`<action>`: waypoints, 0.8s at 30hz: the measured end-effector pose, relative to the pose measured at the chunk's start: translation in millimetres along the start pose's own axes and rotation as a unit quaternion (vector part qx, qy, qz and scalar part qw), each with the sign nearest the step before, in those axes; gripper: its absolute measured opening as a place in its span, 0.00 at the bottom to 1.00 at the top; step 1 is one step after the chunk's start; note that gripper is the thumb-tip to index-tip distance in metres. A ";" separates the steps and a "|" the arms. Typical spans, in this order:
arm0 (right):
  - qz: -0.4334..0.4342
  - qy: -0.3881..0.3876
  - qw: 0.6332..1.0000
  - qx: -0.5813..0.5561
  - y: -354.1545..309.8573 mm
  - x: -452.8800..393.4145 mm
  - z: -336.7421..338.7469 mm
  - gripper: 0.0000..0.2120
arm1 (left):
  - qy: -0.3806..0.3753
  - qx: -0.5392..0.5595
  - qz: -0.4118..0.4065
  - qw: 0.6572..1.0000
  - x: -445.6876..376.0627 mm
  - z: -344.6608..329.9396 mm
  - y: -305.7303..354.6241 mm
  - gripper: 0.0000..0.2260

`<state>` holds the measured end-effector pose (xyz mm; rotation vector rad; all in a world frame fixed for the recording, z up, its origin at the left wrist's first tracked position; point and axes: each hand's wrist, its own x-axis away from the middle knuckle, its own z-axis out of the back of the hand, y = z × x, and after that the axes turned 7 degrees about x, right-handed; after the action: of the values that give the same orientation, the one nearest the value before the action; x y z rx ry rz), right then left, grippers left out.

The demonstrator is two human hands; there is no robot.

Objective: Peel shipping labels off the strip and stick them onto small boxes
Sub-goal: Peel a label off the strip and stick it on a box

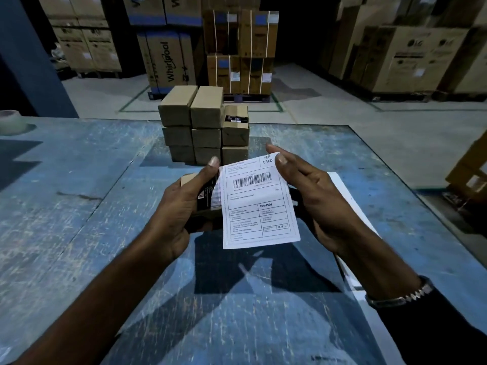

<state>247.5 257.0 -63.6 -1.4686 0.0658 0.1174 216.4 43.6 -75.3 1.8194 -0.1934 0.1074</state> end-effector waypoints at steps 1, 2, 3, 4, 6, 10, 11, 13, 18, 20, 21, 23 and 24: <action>-0.003 0.008 1.000 0.001 1.9 -1.0 -3.2 0.16 | 0.007 -0.003 -0.001 1.000 -1.6 0.0 -2.5 0.23; -0.004 0.020 1.000 0.003 3.3 -1.9 -6.4 0.16 | 0.015 -0.003 0.001 1.000 -2.6 -0.3 -4.8 0.23; -0.004 0.033 0.999 0.002 4.5 -2.7 -8.9 0.16 | 0.023 0.000 0.004 1.000 -3.6 -0.7 -6.9 0.24; -0.004 0.046 0.999 0.000 5.2 -3.0 -10.3 0.16 | 0.029 0.004 0.005 1.000 -4.2 -1.3 -8.6 0.25; -0.014 0.055 0.998 -0.014 5.4 -2.9 -10.6 0.16 | 0.036 0.012 -0.002 0.999 -4.4 -3.6 -9.8 0.26; -0.020 0.043 0.998 -0.028 3.3 -0.4 -10.7 0.21 | 0.036 0.018 -0.021 0.999 -2.8 -6.9 -9.9 0.28; -0.010 0.047 0.998 -0.029 3.1 0.5 -12.4 0.19 | 0.036 0.019 -0.024 0.999 -2.2 -7.2 -10.5 0.28; -0.004 0.054 0.998 -0.043 3.9 2.1 -16.3 0.17 | 0.043 0.019 -0.034 0.998 -1.6 -8.1 -12.0 0.27; -0.019 0.064 0.993 -0.093 8.0 4.9 -21.4 0.16 | 0.056 0.012 -0.047 0.997 -0.1 -10.1 -16.3 0.28; -0.030 0.067 0.991 -0.111 9.6 4.4 -21.6 0.16 | 0.056 0.010 -0.048 0.997 -0.1 -10.7 -17.0 0.28; -0.034 0.070 0.990 -0.118 10.8 3.7 -20.3 0.16 | 0.056 0.010 -0.049 0.997 -0.1 -10.8 -16.6 0.28; -0.040 0.067 0.988 -0.130 10.4 1.7 -17.5 0.17 | 0.054 0.016 -0.048 0.997 0.0 -10.1 -14.2 0.28; -0.041 0.055 0.989 -0.133 9.2 1.4 -15.9 0.19 | 0.051 0.021 -0.044 0.998 -0.1 -9.8 -13.2 0.28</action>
<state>248.2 242.2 -74.5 -1.7426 0.0820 -0.0233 219.1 56.3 -85.3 1.8555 -0.0397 0.1426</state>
